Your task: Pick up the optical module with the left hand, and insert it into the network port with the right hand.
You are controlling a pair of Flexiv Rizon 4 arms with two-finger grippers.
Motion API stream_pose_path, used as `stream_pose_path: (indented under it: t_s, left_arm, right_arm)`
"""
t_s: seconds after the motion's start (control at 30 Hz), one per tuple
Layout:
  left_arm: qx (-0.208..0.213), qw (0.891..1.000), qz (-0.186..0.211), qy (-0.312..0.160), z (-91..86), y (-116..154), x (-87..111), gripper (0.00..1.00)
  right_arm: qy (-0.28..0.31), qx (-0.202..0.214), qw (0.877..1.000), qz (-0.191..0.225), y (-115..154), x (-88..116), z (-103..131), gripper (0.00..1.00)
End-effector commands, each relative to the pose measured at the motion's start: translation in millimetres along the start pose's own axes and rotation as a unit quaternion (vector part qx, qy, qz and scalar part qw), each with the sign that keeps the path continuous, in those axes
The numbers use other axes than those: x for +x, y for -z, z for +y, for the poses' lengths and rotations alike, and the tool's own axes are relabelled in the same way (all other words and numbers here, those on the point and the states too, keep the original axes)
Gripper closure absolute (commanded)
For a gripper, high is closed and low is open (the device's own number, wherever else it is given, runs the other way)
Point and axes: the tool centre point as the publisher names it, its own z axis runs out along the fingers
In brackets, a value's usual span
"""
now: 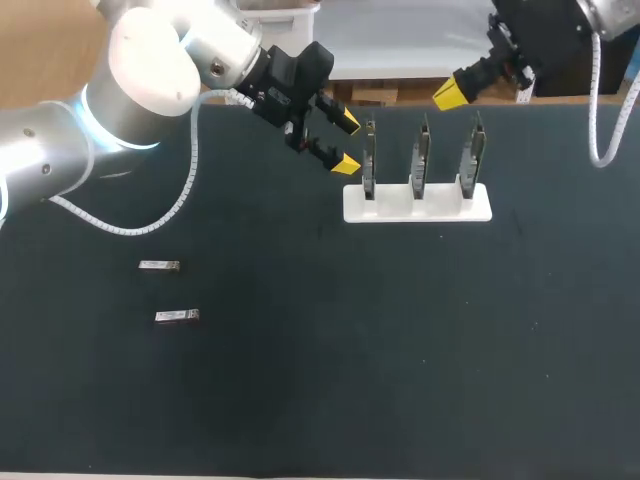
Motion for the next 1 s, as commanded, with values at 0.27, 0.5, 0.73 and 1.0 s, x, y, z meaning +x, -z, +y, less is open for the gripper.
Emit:
stream_pose_path:
  t_s: [0.27,0.5,0.73,1.0]
  left_arm:
    - [0.002,1.0,0.002,0.001,2.0,0,-0.9,0.0]
    - [0.002,1.0,0.002,0.001,2.0,0,-0.9,0.0]
    - [0.002,1.0,0.002,0.001,2.0,0,-0.9,0.0]
    - [0.002,1.0,0.002,0.001,2.0,0,-0.9,0.0]
  right_arm:
    - [0.003,-0.005,1.0,0.019,-1,19,-7,1.0]
    - [-0.002,-0.006,1.0,0.019,-2,25,-9,1.0]
    - [-0.006,0.003,1.0,0.02,-2,28,-13,1.0]
    - [-0.024,0.02,0.999,0.025,-4,30,-17,0.0]
